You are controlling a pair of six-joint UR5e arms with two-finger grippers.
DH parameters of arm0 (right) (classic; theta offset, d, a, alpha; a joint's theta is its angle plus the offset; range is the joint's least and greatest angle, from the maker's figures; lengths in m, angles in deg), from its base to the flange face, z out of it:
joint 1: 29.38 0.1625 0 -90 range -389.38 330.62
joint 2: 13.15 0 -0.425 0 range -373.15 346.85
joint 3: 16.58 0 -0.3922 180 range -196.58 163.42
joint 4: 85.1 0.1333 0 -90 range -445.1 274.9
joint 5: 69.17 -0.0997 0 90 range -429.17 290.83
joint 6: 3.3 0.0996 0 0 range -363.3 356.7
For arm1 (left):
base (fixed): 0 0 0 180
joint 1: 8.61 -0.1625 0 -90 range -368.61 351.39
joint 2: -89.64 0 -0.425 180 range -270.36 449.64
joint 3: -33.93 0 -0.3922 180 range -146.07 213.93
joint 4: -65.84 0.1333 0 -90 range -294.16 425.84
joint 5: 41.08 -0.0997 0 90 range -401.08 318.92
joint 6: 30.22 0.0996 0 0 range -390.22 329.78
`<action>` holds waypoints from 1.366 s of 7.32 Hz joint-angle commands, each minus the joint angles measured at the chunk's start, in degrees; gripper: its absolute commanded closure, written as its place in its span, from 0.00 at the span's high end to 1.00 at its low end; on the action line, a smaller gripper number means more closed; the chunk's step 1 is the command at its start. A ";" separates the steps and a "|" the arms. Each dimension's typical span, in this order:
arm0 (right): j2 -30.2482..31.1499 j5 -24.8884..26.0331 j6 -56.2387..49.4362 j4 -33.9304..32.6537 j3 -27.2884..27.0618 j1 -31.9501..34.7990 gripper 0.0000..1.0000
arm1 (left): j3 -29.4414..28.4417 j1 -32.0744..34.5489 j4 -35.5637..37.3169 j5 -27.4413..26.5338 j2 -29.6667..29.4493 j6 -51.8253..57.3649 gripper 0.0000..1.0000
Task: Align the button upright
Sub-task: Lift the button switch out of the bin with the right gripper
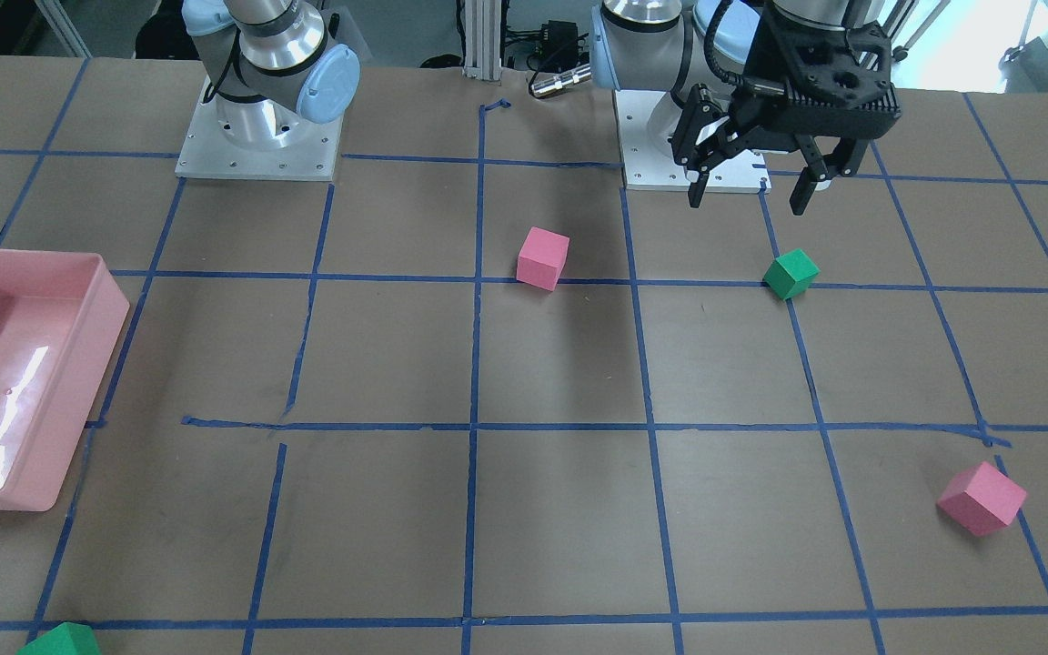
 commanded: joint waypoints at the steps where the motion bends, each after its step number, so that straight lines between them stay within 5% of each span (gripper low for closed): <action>1: 0.68 -0.70 4.29 1.79 2.05 8.69 0.00 | 0.00 0.00 0.07 0.00 0.00 0.00 1.00; 4: -0.63 -1.93 29.53 0.65 2.14 28.81 0.00 | 0.00 -0.09 0.07 0.00 0.00 0.00 1.00; 5: -2.21 -6.55 38.58 -2.05 2.14 33.31 0.00 | 0.00 -0.09 0.07 0.00 0.00 0.00 1.00; 10: -10.81 -7.30 59.74 -14.00 2.05 46.78 0.00 | 0.00 -0.09 0.07 0.00 0.00 0.00 1.00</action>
